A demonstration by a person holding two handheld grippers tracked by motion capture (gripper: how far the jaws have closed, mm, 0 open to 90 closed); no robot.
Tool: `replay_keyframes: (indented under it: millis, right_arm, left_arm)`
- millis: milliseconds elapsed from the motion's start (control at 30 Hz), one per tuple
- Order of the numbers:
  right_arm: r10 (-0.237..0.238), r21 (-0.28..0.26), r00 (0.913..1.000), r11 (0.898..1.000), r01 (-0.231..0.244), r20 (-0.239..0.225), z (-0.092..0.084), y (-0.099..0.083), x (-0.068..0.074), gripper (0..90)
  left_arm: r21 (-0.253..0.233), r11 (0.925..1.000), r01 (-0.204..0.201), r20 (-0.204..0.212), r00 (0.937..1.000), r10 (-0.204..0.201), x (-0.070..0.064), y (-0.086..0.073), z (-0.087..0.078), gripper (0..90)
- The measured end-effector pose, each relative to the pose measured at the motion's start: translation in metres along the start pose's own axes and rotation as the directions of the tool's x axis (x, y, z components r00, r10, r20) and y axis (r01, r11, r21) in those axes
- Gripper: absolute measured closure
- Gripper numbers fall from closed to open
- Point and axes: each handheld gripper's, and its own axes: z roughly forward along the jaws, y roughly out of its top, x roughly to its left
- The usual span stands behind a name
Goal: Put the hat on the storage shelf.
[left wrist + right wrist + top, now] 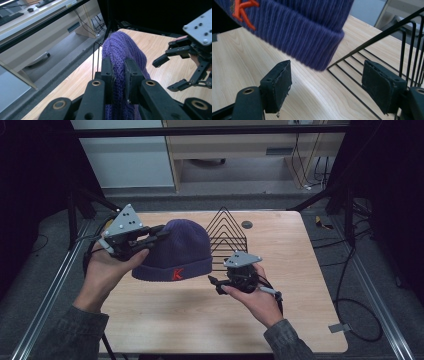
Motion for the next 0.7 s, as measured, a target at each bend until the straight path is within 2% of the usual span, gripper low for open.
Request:
replay_keyframes:
  millis: [167, 300, 400, 633, 700]
  right_arm:
    - [0.008, 0.007, 0.9995, 1.000, -0.008, -0.031, 0.006, 0.011, -0.009, 23.8]
    - [0.014, 0.016, 0.9981, 1.000, -0.013, -0.060, 0.012, 0.018, -0.017, 23.5]
    - [0.018, 0.014, 0.9980, 1.000, -0.017, -0.061, 0.013, 0.021, -0.022, 23.7]
    - [0.029, 0.015, 0.9929, 1.000, -0.027, -0.116, 0.012, 0.023, -0.025, 28.0]
    - [0.019, 0.025, 0.9921, 1.000, -0.016, -0.124, 0.014, 0.022, -0.025, 35.9]
  left_arm:
    - [-0.013, 0.9998, -0.012, 0.030, 0.9995, 0.012, 0.003, 0.007, 0.006, 79.5]
    - [-0.022, 0.9996, -0.016, 0.037, 0.9992, 0.016, 0.002, 0.009, 0.008, 79.5]
    - [-0.020, 0.9995, -0.025, 0.038, 0.9989, 0.026, 0.001, 0.010, 0.006, 79.5]
    - [-0.041, 0.9990, -0.015, 0.042, 0.9990, 0.017, 0.001, 0.010, 0.005, 79.5]
    - [-0.044, 0.9990, -0.004, 0.044, 0.9990, 0.006, 0.002, 0.010, 0.009, 79.5]
